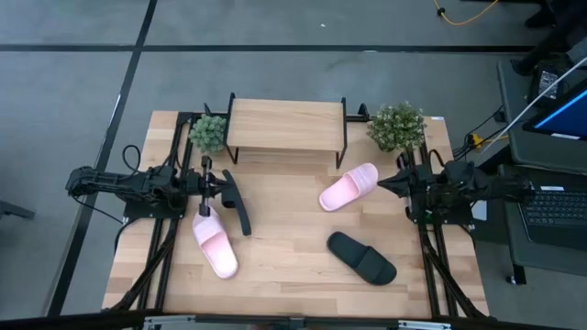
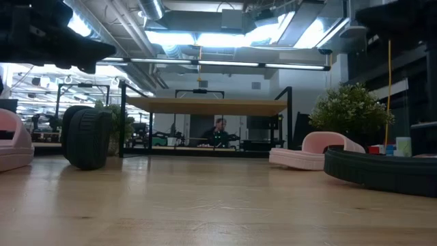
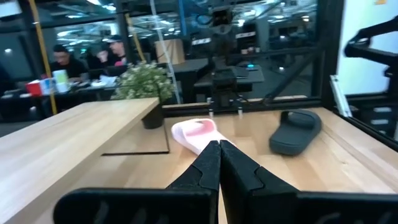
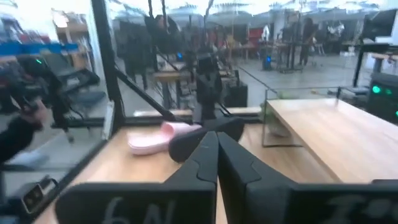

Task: Pick and place slides into the shelf
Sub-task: Put the right pink slipper on the shelf

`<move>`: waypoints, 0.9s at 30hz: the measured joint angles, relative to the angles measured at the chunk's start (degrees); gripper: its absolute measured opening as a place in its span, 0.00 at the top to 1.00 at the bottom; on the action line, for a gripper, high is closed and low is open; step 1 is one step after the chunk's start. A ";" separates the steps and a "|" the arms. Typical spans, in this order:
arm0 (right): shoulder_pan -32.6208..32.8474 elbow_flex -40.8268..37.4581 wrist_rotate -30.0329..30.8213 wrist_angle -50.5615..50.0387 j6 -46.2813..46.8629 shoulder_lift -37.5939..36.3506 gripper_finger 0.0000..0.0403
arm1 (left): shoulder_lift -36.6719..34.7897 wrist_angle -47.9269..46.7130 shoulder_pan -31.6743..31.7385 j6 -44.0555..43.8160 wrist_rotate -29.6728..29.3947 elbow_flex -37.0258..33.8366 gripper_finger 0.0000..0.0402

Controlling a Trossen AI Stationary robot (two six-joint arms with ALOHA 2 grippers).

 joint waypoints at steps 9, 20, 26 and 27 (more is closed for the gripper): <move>0.01 15.52 3.87 -14.25 0.95 19.73 0.99 | 0.00 -0.06 0.00 -0.84 -0.84 0.00 1.00; 5.29 17.90 16.18 -14.96 14.98 34.78 1.00 | 0.00 -0.09 0.00 -0.93 -0.82 0.00 1.00; 8.94 27.60 24.10 -26.27 22.39 42.76 1.00 | 0.00 -0.15 0.00 -0.93 -0.81 0.00 1.00; 9.31 29.55 24.28 -28.57 24.10 44.38 1.00 | 0.00 -0.20 0.00 -0.92 -0.80 0.00 1.00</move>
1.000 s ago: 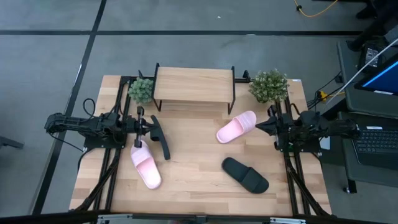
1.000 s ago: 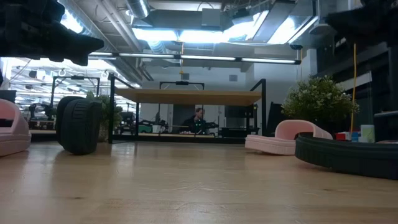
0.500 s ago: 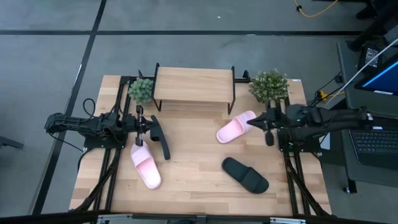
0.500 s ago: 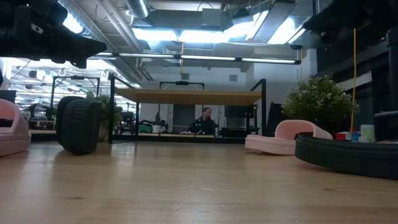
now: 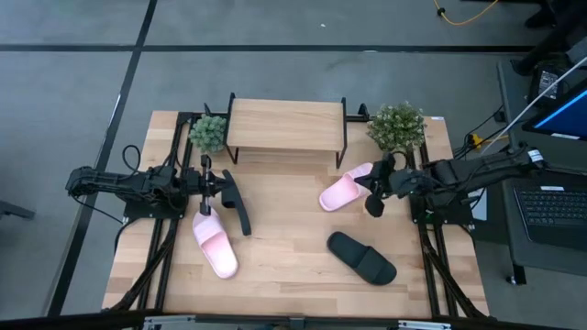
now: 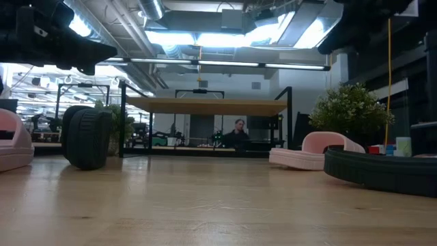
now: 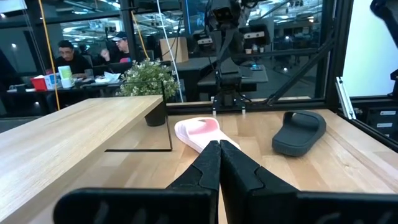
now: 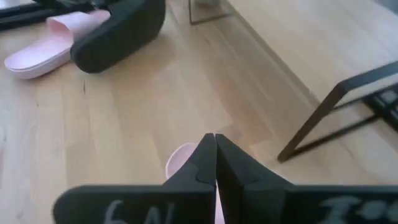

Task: Pick and place slides into the shelf
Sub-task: Put the right pink slipper on the shelf

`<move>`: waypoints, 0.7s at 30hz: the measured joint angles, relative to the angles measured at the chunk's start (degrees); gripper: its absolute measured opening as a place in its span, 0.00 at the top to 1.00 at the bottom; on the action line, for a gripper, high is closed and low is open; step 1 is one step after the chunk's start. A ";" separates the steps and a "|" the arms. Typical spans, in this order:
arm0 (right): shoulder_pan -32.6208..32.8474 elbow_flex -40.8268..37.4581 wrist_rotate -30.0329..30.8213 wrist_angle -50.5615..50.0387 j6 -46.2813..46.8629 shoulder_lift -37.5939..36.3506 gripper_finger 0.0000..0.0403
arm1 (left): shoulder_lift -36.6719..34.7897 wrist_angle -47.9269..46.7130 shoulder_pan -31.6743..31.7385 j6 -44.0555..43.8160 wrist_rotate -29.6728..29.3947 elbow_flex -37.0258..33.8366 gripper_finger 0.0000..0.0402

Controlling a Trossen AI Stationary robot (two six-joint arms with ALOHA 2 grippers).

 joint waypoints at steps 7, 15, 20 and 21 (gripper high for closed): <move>1.86 14.42 1.15 -24.09 16.28 13.34 1.00 | 0.00 -0.75 0.00 0.52 0.00 0.00 1.00; 3.40 26.78 1.25 -36.71 24.49 26.82 1.00 | 0.00 -3.23 0.00 0.50 0.00 0.00 1.00; 4.75 30.67 1.23 -37.34 27.80 33.38 0.99 | 0.00 -3.18 0.00 0.50 0.00 0.00 1.00; 4.88 31.08 1.19 -37.74 27.82 34.74 0.99 | 0.00 -3.17 0.00 0.54 0.00 0.00 1.00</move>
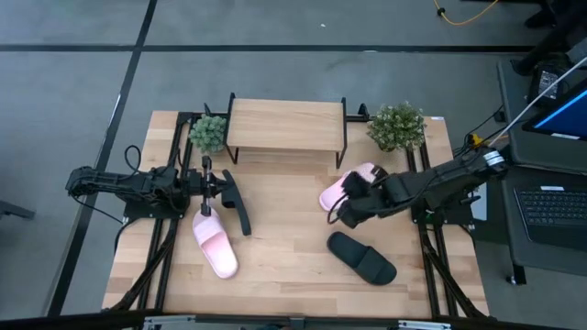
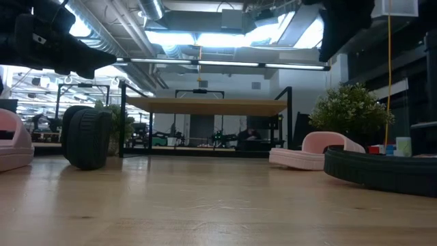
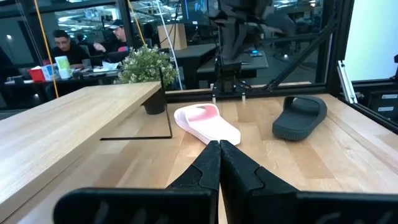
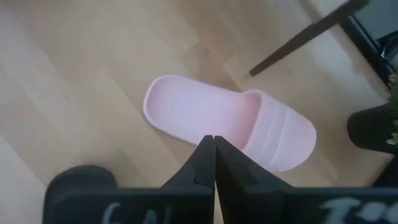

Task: Pick and place slides into the shelf
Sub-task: Put the right pink slipper on the shelf

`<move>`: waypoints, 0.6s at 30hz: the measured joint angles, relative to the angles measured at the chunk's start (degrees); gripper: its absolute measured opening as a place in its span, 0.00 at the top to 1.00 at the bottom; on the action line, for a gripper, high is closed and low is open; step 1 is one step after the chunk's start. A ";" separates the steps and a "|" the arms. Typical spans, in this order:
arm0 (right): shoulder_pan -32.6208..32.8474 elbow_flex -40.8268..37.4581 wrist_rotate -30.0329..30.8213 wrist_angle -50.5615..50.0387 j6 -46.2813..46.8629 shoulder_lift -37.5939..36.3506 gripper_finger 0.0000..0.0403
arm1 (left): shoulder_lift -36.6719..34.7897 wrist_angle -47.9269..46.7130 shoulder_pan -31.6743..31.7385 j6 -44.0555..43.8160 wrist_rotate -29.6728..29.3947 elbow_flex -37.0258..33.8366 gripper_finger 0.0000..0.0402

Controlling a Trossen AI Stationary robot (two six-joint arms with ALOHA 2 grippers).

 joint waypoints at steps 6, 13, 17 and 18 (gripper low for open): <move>-0.18 0.25 -0.54 -2.81 6.03 5.99 0.98 | 0.00 0.00 0.00 0.03 0.00 0.00 1.00; -0.90 0.25 -0.51 -3.97 4.41 9.77 0.93 | 0.00 0.00 0.00 0.04 0.00 0.00 1.00; -2.21 0.24 -0.53 -3.95 4.37 10.51 0.90 | 0.00 0.00 0.00 0.01 0.00 0.00 1.00; -2.47 0.22 -0.42 -3.92 4.35 10.44 0.89 | 0.00 0.00 -0.01 0.01 0.00 0.00 1.00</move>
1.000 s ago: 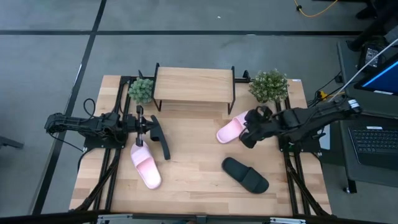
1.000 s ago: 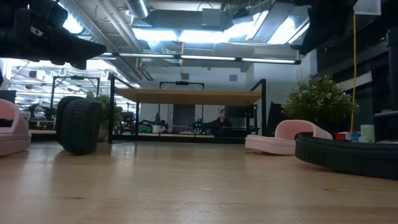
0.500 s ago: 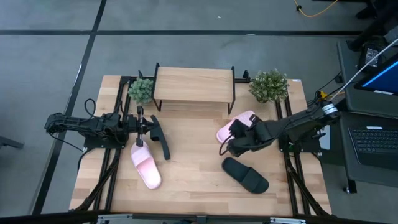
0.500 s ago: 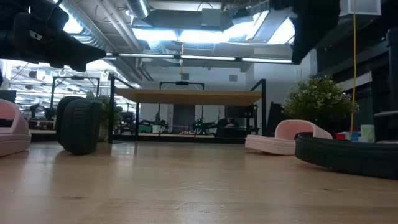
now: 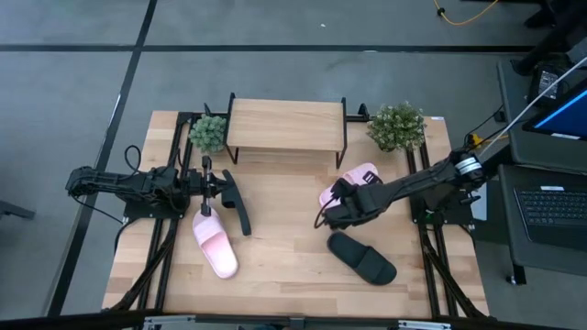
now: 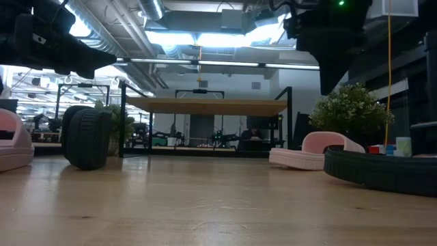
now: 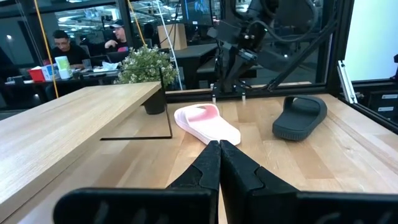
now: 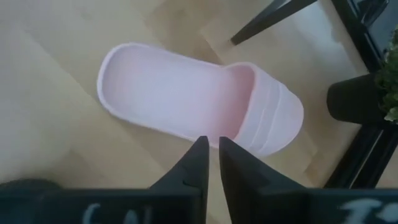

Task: Pick and place slides into the shelf
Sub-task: Put the right pink slipper on the shelf

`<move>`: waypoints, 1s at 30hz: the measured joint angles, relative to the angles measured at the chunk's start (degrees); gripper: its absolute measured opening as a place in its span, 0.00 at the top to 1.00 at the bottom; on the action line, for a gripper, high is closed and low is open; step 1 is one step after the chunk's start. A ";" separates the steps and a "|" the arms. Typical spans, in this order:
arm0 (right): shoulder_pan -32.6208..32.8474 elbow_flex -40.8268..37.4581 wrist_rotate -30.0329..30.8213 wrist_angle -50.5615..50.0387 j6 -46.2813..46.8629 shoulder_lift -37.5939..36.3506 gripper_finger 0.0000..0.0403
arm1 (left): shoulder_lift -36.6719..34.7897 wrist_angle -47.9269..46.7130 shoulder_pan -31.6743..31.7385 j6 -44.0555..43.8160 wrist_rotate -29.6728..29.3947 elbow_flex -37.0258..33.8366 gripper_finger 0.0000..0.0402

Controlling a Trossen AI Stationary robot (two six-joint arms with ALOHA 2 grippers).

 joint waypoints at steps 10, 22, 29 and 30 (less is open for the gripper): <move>-1.13 0.00 0.04 0.40 1.92 0.00 0.70 | 0.00 0.00 0.00 -0.02 0.00 0.00 1.00; -4.23 -0.02 -0.20 2.45 5.44 0.00 0.52 | 0.00 -0.17 -0.01 -0.42 0.01 0.00 1.00; -6.41 -0.03 -1.20 1.59 4.72 0.00 0.47 | 0.00 -1.81 -0.01 -0.44 0.00 0.00 1.00; -6.69 -0.04 -1.82 1.52 4.72 0.00 0.47 | 0.00 -2.01 -0.01 -0.44 0.02 0.00 1.00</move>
